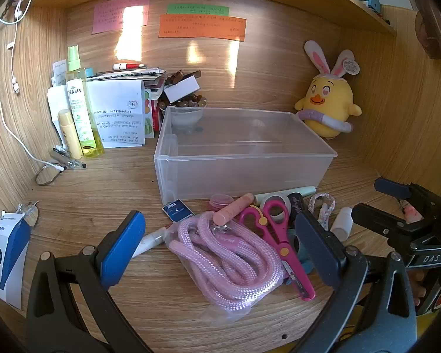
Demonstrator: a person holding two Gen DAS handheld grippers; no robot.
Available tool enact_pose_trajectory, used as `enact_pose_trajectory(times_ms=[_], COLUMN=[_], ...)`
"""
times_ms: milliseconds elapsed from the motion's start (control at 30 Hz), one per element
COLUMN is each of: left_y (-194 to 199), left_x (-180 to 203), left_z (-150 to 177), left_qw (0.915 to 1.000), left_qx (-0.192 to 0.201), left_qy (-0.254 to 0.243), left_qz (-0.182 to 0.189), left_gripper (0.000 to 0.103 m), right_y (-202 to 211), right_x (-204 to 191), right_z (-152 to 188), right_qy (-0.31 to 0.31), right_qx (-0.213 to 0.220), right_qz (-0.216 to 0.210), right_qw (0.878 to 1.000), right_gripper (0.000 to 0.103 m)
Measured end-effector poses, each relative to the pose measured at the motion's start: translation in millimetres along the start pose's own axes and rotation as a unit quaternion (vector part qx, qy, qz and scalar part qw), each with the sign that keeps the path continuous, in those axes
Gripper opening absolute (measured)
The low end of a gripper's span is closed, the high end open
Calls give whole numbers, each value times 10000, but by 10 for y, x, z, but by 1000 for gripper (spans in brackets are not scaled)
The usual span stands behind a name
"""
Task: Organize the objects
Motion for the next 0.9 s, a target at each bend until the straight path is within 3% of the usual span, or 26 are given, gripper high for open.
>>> enact_pose_trajectory(times_ms=[900], left_y=[-29], left_x=[23], left_z=[-3], left_qw=[10000], left_qx=[-70], left_qy=[-8], left_qz=[-3], left_gripper=[103], right_y=[-14], right_x=[33], right_z=[-1], right_qy=[-155], right_qx=[-118], right_qz=[-147], right_qw=[9997], right_gripper=[103])
Point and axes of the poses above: each gripper's, at about its wrist camera, not at the fingertips, and y roughly against the way its jaws point, x to its right, z to its underside, the point moved 3 cm from there along -y, roughly the way its jaws point, and after that the axes turned 11 degrees about -y, right-handed, at the moved point
